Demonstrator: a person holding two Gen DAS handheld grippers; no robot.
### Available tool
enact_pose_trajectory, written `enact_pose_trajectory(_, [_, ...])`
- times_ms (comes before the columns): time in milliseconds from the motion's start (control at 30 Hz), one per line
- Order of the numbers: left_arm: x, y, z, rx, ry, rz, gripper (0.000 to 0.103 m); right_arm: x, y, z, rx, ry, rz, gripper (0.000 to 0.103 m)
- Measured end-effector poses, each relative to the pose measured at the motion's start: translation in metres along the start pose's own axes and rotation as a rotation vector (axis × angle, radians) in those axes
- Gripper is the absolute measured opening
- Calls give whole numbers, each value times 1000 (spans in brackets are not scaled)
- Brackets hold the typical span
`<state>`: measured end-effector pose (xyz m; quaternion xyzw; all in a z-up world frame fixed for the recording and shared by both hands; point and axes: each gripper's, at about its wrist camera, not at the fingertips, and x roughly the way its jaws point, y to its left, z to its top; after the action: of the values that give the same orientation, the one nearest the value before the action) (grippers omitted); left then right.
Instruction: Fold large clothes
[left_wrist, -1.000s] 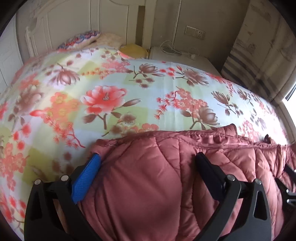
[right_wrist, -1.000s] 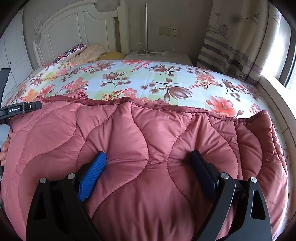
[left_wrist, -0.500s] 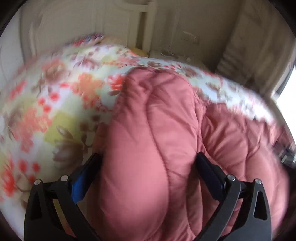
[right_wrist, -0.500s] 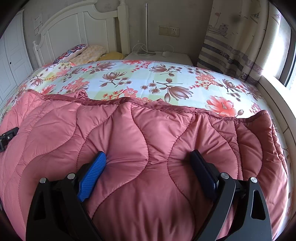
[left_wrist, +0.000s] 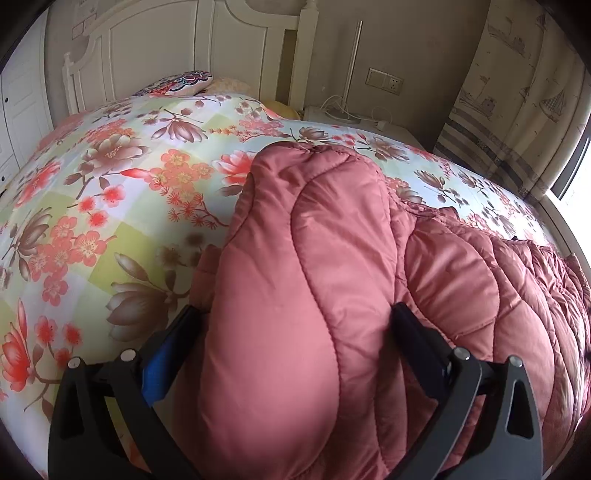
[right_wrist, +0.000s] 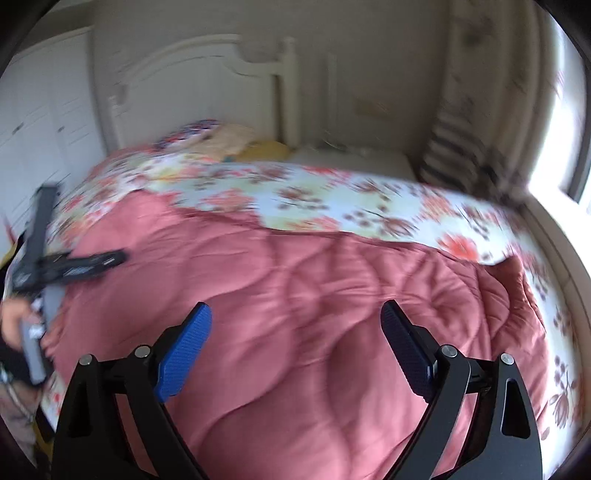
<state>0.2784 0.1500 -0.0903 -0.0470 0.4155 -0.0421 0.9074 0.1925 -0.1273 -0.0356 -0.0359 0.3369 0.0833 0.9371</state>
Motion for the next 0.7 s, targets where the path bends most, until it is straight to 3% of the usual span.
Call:
enact_pose_trajectory(100, [-2, 0, -1, -1, -7, 1, 101, 3, 48, -24, -140, 36, 43, 92])
enact_pose_trajectory(167, [-3, 1, -3, -6, -9, 0, 101, 15, 67, -42, -201, 29, -14, 92])
enact_pose_trajectory(233, [-3, 2, -3, -9, -7, -5, 101, 18, 68, -47, -191, 16, -21, 93])
enact_pose_trajectory(400, [-2, 2, -3, -10, -7, -6, 101, 6, 55, -29, -155, 79, 10, 93])
enact_pose_trajectory(533, [-2, 1, -3, -8, -6, -3, 101, -9, 14, -7, -131, 0, -139, 94])
enact_pose_trajectory(600, [-2, 2, -3, -9, -6, -4, 101, -2, -21, 1, -46, 25, -189, 94])
enact_pose_trajectory(700, [-2, 1, -3, -8, -6, -3, 101, 22, -81, 0, 85, 103, -350, 94])
